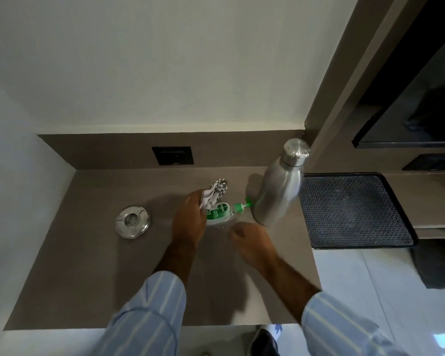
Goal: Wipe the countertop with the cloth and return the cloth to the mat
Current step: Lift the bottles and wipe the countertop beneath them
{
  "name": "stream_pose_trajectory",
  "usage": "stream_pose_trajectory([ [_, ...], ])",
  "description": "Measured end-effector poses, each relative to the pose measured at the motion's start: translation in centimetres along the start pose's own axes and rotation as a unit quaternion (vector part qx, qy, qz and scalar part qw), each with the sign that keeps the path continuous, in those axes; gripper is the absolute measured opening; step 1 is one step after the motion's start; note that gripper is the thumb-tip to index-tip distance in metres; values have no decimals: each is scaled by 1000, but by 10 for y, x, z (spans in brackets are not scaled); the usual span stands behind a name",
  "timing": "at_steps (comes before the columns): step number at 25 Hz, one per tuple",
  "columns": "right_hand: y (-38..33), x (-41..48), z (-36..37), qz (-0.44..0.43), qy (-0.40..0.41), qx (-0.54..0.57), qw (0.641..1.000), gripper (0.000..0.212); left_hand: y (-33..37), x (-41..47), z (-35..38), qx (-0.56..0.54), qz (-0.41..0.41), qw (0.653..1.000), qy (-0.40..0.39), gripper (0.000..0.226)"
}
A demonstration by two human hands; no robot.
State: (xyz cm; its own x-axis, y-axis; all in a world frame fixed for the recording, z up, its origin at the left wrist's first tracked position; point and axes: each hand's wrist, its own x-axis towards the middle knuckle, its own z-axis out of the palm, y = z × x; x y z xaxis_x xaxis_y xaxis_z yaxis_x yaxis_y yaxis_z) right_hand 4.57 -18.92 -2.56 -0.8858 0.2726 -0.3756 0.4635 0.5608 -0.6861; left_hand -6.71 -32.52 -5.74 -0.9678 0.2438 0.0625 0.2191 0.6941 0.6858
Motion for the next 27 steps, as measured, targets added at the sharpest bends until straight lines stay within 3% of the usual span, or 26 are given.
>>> stream_pose_trajectory([
  [2, 22, 30, 28, 124, -16, 87, 988, 31, -2, 16, 12, 47, -3, 997, -63, 37],
  [5, 25, 69, 54, 194, 29, 233, 953, 39, -15, 28, 28, 125, 11, 983, -137, 36],
  [8, 16, 93, 67, 230, 79, 359, 901, 47, -28, 23, 33, 3, 32, 993, -116, 40],
  [13, -6, 87, 80, 148, 57, 438, 885, 50, -36, 5, 11, -279, -54, 956, -74, 39],
  [16, -21, 80, 69, 48, 23, 341, 939, 46, -23, 23, -20, -325, -139, 933, 69, 35],
  [17, -29, 78, 64, 13, 18, 277, 961, 52, -12, 33, -37, -313, -132, 933, 119, 37],
  [19, -48, 76, 59, -69, 39, 187, 979, 59, 8, 52, -68, -210, 7, 965, 155, 36],
  [20, -57, 75, 55, -109, 52, 168, 978, 59, 15, 59, -80, -135, 102, 976, 138, 34],
  [22, -76, 71, 43, -145, 64, 161, 974, 54, 24, 66, -96, -2, 209, 975, 79, 42],
  [25, -100, 58, 29, -141, 46, 255, 956, 30, 22, 71, -118, 54, 196, 972, 120, 45],
  [27, -111, 55, 26, -115, 32, 381, 917, 21, 17, 69, -135, -43, 77, 972, 217, 31],
])
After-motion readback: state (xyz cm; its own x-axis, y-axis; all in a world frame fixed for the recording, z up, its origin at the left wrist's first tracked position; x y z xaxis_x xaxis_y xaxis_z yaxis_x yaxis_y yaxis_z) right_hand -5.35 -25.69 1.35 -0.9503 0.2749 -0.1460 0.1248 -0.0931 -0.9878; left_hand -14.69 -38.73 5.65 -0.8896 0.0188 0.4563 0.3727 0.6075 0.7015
